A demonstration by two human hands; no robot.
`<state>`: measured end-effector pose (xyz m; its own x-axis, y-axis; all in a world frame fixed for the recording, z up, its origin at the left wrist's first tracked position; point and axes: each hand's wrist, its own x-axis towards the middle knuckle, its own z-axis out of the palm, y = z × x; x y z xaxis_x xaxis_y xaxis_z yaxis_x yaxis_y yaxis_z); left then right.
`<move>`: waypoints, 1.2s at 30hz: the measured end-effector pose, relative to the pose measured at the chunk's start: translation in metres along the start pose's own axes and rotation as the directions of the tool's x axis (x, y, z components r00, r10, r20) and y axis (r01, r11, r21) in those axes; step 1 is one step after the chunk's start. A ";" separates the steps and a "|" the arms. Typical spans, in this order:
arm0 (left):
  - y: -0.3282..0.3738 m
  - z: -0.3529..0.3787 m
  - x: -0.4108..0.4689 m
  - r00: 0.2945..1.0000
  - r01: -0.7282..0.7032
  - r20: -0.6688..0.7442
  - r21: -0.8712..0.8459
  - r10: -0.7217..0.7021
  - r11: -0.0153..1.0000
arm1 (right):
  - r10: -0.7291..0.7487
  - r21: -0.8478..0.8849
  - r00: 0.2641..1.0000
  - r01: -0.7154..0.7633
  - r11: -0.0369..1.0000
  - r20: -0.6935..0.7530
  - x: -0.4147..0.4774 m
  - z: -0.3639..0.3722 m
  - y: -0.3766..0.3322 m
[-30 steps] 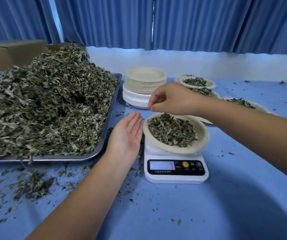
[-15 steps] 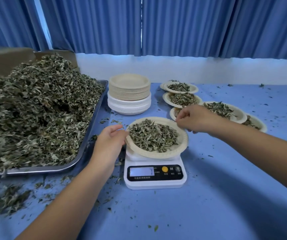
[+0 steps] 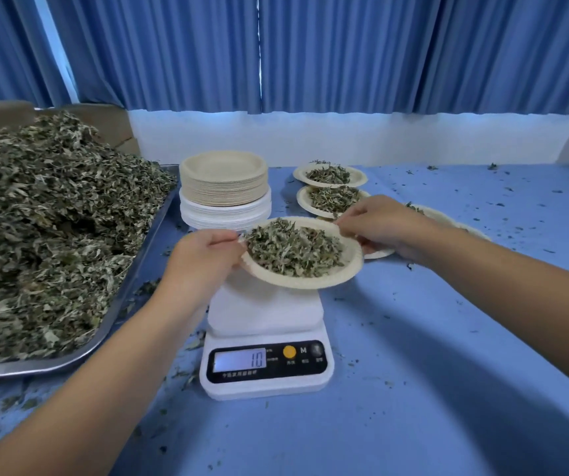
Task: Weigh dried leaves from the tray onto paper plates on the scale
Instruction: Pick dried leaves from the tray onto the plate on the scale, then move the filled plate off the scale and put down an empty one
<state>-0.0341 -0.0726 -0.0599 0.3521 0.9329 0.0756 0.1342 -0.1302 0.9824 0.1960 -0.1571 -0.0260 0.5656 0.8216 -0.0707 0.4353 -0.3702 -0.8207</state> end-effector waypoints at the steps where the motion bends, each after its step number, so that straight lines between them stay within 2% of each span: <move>1: 0.006 0.009 0.006 1.000 0.006 0.019 -0.033 -0.005 0.999 | 0.004 0.004 0.999 -0.004 1.000 -0.033 0.005 -0.007 -0.001; 5: 0.027 0.054 0.034 0.996 0.027 0.092 -0.125 -0.016 0.992 | 0.038 -0.037 0.987 -0.044 0.998 -0.158 0.039 -0.043 -0.004; 10: 0.043 0.105 0.084 0.990 0.072 0.127 -0.098 -0.059 0.993 | 0.090 -0.074 0.971 -0.109 0.991 -0.220 0.077 -0.082 0.001; 16: 0.044 0.146 0.124 0.992 0.073 0.112 -0.062 -0.065 0.995 | 0.205 -0.098 0.960 -0.227 0.969 -0.193 0.111 -0.106 0.022; 22: 0.038 0.164 0.136 0.995 0.043 0.092 0.017 -0.045 0.999 | 0.255 -0.042 0.947 -0.268 0.962 -0.196 0.126 -0.110 0.039; 31: 0.023 0.173 0.136 0.991 0.004 0.132 0.097 -0.017 0.995 | 0.279 -0.009 0.946 -0.284 0.959 -0.164 0.122 -0.111 0.051; 36: 0.019 0.176 0.140 0.994 -0.030 0.112 0.131 0.015 0.991 | 0.267 -0.056 0.949 -0.279 0.959 -0.167 0.119 -0.107 0.053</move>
<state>0.1809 -0.0041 -0.0606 0.4556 0.8874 0.0707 0.2436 -0.2007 0.9489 0.3615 -0.1250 -0.0173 0.7699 0.6088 -0.1915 0.2984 -0.6086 -0.7353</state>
